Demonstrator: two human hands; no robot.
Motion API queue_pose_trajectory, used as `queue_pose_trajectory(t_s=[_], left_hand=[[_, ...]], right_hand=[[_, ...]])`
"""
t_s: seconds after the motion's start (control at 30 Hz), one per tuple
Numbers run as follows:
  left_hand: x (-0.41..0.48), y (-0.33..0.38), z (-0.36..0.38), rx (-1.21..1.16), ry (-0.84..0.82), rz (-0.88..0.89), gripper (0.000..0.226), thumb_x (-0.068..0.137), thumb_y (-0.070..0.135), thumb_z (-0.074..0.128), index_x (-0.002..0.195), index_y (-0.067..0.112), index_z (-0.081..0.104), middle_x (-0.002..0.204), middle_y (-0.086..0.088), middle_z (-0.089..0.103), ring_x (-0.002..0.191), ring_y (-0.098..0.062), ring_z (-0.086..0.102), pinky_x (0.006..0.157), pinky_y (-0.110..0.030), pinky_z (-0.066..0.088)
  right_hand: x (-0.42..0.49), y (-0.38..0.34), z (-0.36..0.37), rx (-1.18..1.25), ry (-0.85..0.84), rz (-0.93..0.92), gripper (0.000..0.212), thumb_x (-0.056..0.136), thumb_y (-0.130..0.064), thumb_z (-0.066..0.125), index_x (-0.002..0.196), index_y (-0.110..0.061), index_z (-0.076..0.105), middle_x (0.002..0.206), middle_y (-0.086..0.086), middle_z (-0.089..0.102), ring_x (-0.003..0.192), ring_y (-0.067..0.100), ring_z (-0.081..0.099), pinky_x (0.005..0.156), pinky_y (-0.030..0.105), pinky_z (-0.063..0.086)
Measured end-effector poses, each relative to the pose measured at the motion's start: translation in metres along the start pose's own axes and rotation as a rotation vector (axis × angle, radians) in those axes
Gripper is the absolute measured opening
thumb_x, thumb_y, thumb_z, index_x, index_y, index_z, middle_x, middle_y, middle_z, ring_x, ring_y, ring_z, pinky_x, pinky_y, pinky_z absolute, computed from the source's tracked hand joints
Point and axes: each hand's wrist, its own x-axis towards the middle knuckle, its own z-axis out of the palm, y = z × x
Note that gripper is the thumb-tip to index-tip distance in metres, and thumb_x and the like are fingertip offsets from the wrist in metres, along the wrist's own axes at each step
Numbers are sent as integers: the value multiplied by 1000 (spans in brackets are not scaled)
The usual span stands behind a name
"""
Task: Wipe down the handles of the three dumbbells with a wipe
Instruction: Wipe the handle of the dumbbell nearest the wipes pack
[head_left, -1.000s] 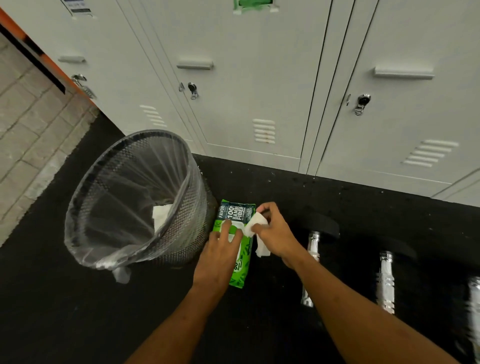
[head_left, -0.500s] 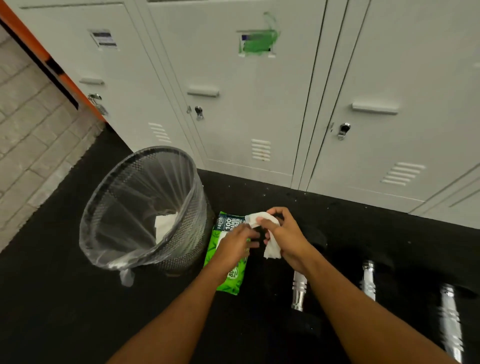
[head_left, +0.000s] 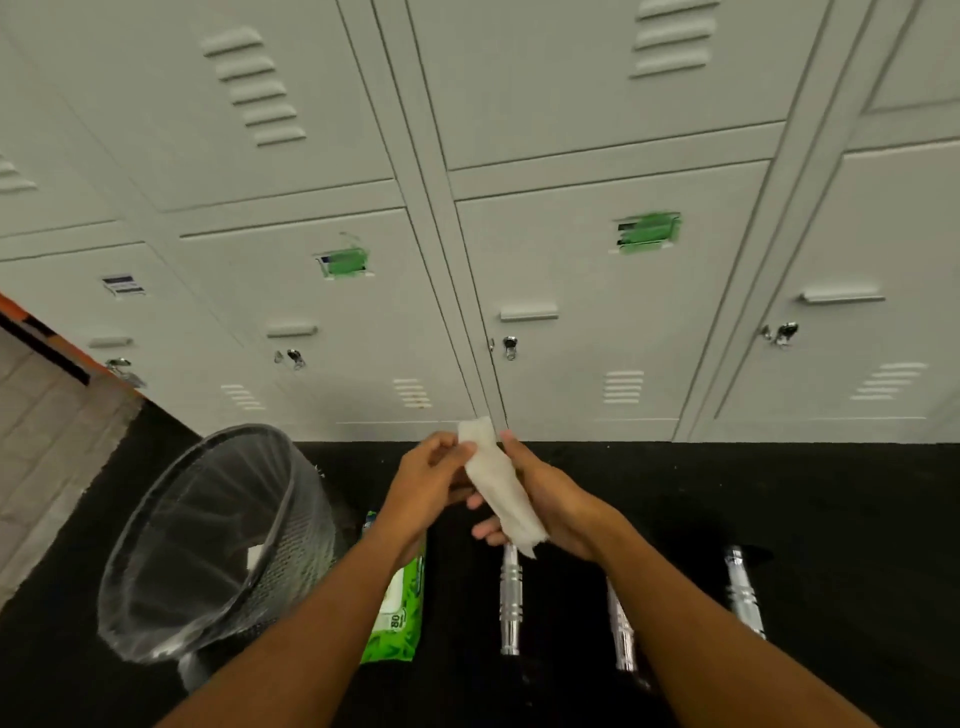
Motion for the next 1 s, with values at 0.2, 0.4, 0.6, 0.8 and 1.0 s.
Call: queue_pose_trajectory(t_s=[0.2,0.4,0.6,0.8,1.0], left_hand=[[24,10,16,-44,146,24,13,97,22,55,105,12,57,105,-10,68,92,-23,71,72,-38,62],[21,-22,7,-172,23,-127,30,94,35,60,115,14,61,112,-7,69,101,-23,69,84,-44,59],[5,-59,-3,-158,-108,-210,29,90,9,66,119,11,62,112,-12,71,102,-24,70,86,-41,58],[3,-69,-1,-149,-63,-102,45,87,4,68,126,23,56,103,-14,70,100,-25,70,82,-40,59],[3,-78,-3,243,-107,167,39,83,12,75,118,24,65,102,3,72,96,-12,69,88,-36,57]], right_hand=[[-2,3,-17,-161,191,-185,19,94,-23,61,109,-12,65,103,13,71,88,23,71,77,38,59],[13,33,-18,-195,298,-244,20,91,-24,65,108,-14,70,100,0,73,92,15,70,78,31,58],[21,61,-13,-20,325,-222,21,90,-19,65,110,-15,67,103,1,73,95,18,70,81,39,58],[25,70,-18,-145,501,-300,20,86,-18,71,104,-23,62,92,-5,71,89,15,69,72,30,59],[20,73,-31,-536,433,-505,34,90,-15,67,120,-29,61,107,-6,67,94,7,65,75,17,54]])
